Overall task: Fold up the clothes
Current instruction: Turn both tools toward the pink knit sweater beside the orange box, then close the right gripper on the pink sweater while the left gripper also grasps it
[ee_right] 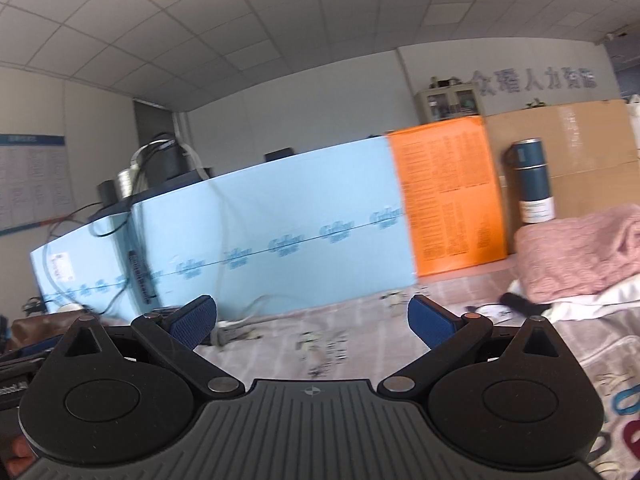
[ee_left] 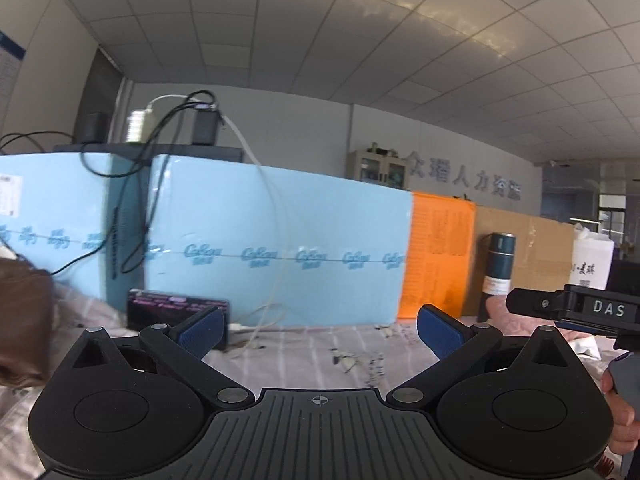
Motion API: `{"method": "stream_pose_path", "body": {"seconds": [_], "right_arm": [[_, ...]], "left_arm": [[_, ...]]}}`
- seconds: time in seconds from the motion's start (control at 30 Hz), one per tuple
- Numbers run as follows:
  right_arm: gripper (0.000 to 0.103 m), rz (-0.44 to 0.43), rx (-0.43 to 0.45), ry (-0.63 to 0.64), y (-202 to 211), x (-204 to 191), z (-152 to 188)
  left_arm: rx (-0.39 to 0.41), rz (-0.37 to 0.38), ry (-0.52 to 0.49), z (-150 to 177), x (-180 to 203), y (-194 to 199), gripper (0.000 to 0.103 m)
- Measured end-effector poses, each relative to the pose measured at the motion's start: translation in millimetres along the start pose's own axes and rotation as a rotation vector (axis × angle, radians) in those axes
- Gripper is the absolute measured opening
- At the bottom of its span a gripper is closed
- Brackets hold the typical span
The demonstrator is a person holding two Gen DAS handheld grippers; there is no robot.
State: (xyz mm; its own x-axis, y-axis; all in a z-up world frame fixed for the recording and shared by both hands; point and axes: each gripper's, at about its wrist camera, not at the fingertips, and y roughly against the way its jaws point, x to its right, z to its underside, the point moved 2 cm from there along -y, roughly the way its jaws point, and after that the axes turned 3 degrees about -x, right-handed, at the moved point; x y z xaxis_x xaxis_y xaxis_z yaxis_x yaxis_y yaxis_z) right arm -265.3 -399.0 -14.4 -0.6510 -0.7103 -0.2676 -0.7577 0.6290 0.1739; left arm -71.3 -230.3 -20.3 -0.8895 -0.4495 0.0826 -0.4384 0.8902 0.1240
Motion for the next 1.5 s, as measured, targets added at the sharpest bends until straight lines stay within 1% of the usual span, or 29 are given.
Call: {"method": "stream_pose_path", "body": {"seconds": [0.07,0.17,0.23,0.3,0.37,0.47,0.57,0.67,0.7,0.77,0.83,0.9,0.93,0.97,1.0,1.07,1.1,1.17,1.27,1.33,1.37,1.4,1.43,1.47,1.5], "right_arm": [[0.103,0.093,0.020,-0.041,-5.3,40.0,-5.3],[0.103,0.214,0.044,-0.124,-9.0,102.9,-18.4],[0.103,0.270,0.058,-0.184,-10.8,139.0,-31.0],[0.103,0.302,0.089,-0.274,-9.6,179.2,-52.1],[0.103,0.289,0.125,-0.370,-8.9,211.6,-75.1],[0.103,0.228,0.135,-0.470,-17.9,255.3,-99.5],[0.103,0.239,0.148,-0.529,-33.9,287.8,-93.2],[0.103,0.164,0.161,-0.538,-44.8,313.0,-74.5],[0.103,0.130,0.162,-0.540,-47.1,320.4,-70.9],[0.103,0.103,0.176,-0.585,-46.2,333.9,-65.4],[0.103,0.077,0.187,-0.640,-44.7,347.0,-59.5],[0.103,0.071,0.159,-0.663,-49.7,352.6,-53.5],[0.103,0.085,0.144,-0.660,-53.0,352.8,-51.7],[0.103,0.113,0.129,-0.643,-56.7,351.1,-51.1],[0.103,0.137,0.111,-0.625,-60.5,349.5,-50.7],[0.103,0.179,0.076,-0.604,-67.3,346.7,-48.7],[0.102,0.195,0.061,-0.609,-70.7,347.0,-46.1],[0.101,0.213,0.033,-0.626,-78.6,348.7,-39.9],[0.101,0.210,0.031,-0.606,-82.4,342.5,-38.0],[0.099,0.201,0.025,-0.597,-85.5,337.7,-36.4],[0.089,0.216,0.020,-0.584,-87.3,334.2,-35.5],[0.074,0.238,0.015,-0.563,-89.1,330.2,-34.8],[0.063,0.269,0.012,-0.528,-90.9,325.6,-34.4],[0.052,0.292,0.009,-0.497,-92.5,321.5,-33.8],[0.049,0.297,0.011,-0.474,-93.7,318.0,-32.8]], "left_arm": [[0.027,0.063,-0.027,-4.6,23.4,-19.4,0.103],[0.021,0.148,0.013,-10.3,48.0,-57.2,0.103],[0.017,0.204,0.040,-14.1,64.2,-82.4,0.103],[0.012,0.260,0.067,-18.0,80.5,-107.6,0.103],[0.008,0.317,0.094,-21.9,96.7,-132.7,0.103],[0.001,0.401,0.135,-27.7,121.1,-170.2,0.103],[-0.052,0.493,0.202,-19.1,141.9,-204.3,0.103],[-0.140,0.580,0.330,8.2,164.8,-245.6,0.103],[-0.149,0.591,0.359,15.5,172.6,-257.3,0.102],[-0.181,0.612,0.419,29.2,186.4,-278.7,0.095],[-0.228,0.632,0.483,42.0,198.2,-298.2,0.091],[-0.274,0.641,0.517,57.0,204.7,-312.5,0.090],[-0.297,0.645,0.533,64.4,208.0,-319.5,0.089],[-0.333,0.667,0.548,69.0,207.7,-324.5,0.084],[-0.351,0.701,0.595,71.5,203.5,-325.7,0.082],[-0.393,0.779,0.690,76.5,196.1,-330.0,0.082],[-0.418,0.811,0.720,79.0,194.0,-332.4,0.082],[-0.442,0.792,0.723,82.8,191.8,-333.5,0.082],[-0.462,0.777,0.693,83.9,195.7,-334.7,0.082],[-0.467,0.732,0.620,84.5,201.4,-333.4,0.082],[-0.470,0.717,0.586,85.0,204.1,-332.5,0.078],[-0.465,0.701,0.546,85.2,207.5,-333.5,0.071],[-0.463,0.687,0.523,84.6,208.7,-333.1,0.049],[-0.462,0.673,0.501,84.1,209.9,-332.8,0.037],[-0.469,0.679,0.515,86.0,208.1,-334.5,0.036]]}}
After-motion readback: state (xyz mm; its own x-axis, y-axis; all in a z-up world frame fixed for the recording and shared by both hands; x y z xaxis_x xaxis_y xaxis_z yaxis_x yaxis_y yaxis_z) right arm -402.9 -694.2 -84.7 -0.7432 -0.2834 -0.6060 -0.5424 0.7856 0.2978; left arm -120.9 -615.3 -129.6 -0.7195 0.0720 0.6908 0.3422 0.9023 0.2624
